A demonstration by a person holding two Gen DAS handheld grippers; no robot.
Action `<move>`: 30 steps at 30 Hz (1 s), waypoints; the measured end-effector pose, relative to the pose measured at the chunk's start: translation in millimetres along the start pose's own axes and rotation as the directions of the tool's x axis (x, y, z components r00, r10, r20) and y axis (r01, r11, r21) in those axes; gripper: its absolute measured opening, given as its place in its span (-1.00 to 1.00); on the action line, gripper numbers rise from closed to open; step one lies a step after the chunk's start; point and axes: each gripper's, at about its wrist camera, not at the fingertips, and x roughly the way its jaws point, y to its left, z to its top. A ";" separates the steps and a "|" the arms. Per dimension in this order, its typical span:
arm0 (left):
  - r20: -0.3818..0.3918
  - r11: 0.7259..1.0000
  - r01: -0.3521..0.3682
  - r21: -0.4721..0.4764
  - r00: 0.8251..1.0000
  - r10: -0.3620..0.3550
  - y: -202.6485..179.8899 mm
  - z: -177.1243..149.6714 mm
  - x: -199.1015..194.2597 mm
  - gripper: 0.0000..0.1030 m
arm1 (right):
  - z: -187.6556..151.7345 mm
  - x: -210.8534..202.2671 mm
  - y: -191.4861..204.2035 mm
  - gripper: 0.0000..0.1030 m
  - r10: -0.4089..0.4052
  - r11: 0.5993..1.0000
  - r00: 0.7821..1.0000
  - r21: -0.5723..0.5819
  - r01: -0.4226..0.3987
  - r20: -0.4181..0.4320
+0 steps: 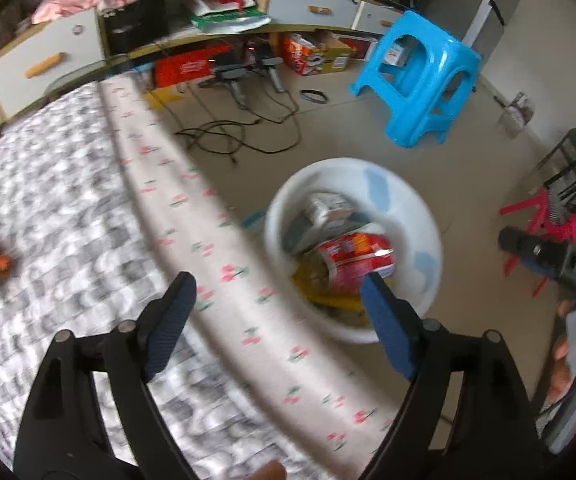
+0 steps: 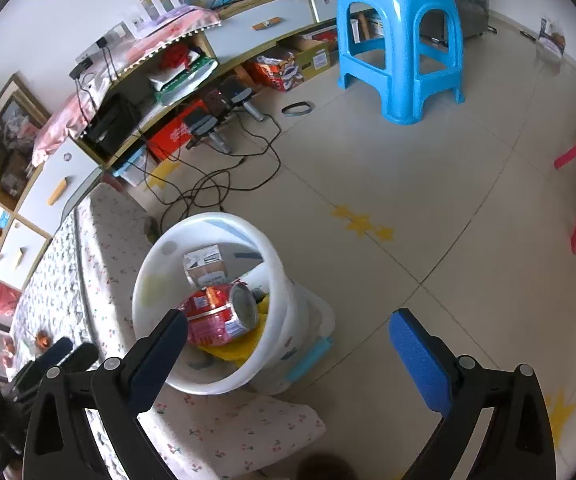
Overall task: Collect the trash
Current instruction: 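Move both tools back over the white bottle and orange peel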
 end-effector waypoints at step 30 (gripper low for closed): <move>-0.044 0.817 -0.263 -0.513 0.959 0.281 258.6 -59.5 -76.2 0.98 | -48.1 43.6 234.4 0.97 0.072 0.949 0.995 -0.304 -0.088 -0.063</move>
